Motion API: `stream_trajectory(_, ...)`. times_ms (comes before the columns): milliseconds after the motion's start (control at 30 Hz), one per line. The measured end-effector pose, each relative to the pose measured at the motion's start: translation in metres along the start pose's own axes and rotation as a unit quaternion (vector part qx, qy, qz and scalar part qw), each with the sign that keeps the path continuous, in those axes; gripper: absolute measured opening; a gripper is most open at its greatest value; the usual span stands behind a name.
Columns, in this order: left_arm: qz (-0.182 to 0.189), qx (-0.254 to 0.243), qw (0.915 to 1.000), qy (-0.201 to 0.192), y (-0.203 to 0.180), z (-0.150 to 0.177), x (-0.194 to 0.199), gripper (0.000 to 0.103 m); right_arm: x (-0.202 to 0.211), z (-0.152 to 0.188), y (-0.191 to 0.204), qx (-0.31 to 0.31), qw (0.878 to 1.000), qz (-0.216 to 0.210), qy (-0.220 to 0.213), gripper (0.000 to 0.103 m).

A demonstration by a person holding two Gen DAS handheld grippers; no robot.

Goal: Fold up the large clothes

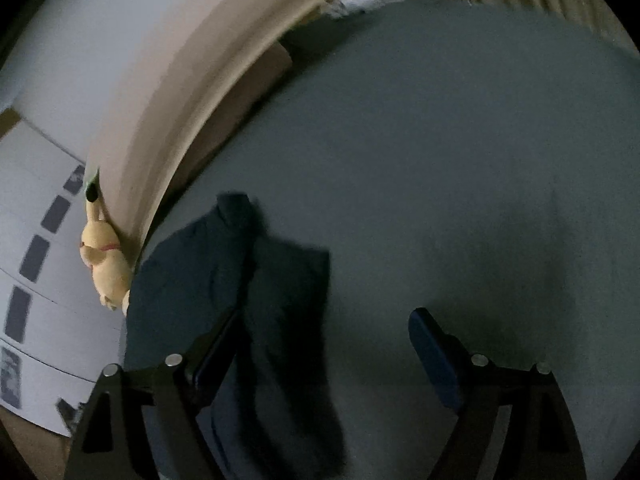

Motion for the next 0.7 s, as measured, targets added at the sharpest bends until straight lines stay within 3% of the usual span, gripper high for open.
stream_trajectory(67, 0.038, 0.004, 0.9986, 0.037, -0.004, 0.007, -0.013, 0.083, -0.006, 0.011, 0.002, -0.002, 1.000, -0.019, 0.021, 0.087)
stream_trajectory(167, 0.032, 0.008, 0.9965, 0.077, -0.007, 0.018, -0.034, 0.083, -0.024, 0.026, 0.018, 0.013, 0.998, -0.036, 0.054, 0.088)
stream_trajectory(267, 0.043, -0.007, 0.9963, 0.074, -0.019, 0.021, -0.032, 0.083, -0.037, 0.035, 0.038, 0.022, 0.993, -0.076, 0.085, 0.087)
stream_trajectory(300, 0.055, -0.018, 0.9962, 0.066, -0.025, 0.019, -0.030, 0.083, -0.042, 0.039, 0.045, 0.035, 0.991, -0.081, 0.097, 0.078)
stream_trajectory(333, 0.048, -0.039, 0.9968, 0.050, -0.031, 0.016, -0.028, 0.063, -0.045, 0.043, 0.053, 0.063, 0.990, -0.066, 0.103, 0.055)
stream_trajectory(367, 0.018, -0.065, 0.9968, 0.043, -0.034, 0.016, -0.028, 0.040, -0.047, 0.044, 0.060, 0.090, 0.990, -0.042, 0.103, 0.049)
stream_trajectory(400, -0.003, -0.079, 0.9958, 0.046, -0.037, 0.017, -0.030, 0.024, -0.046, 0.044, 0.067, 0.103, 0.990, -0.031, 0.096, 0.035)
stream_trajectory(433, -0.006, -0.075, 0.9963, 0.042, -0.038, 0.016, -0.031, 0.023, -0.043, 0.043, 0.073, 0.112, 0.989, -0.026, 0.088, 0.027)
stream_trajectory(500, -0.013, -0.076, 0.9965, 0.034, -0.039, 0.018, -0.034, 0.021, -0.036, 0.044, 0.084, 0.135, 0.988, -0.012, 0.072, 0.023)
stream_trajectory(700, -0.026, -0.063, 0.9970, 0.038, -0.040, 0.021, -0.052, 0.026, -0.055, 0.048, 0.064, 0.116, 0.990, 0.014, 0.079, 0.028)
Point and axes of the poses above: each gripper's, at about its wrist camera, not at the fingertips, and x roughly against the way its jaws point, y to its left, z to its underside, the point moved 5 cm from there along -x, roughly the way its jaws point, and after that the axes turned 7 degrees about -z, right-handed, at the moved point
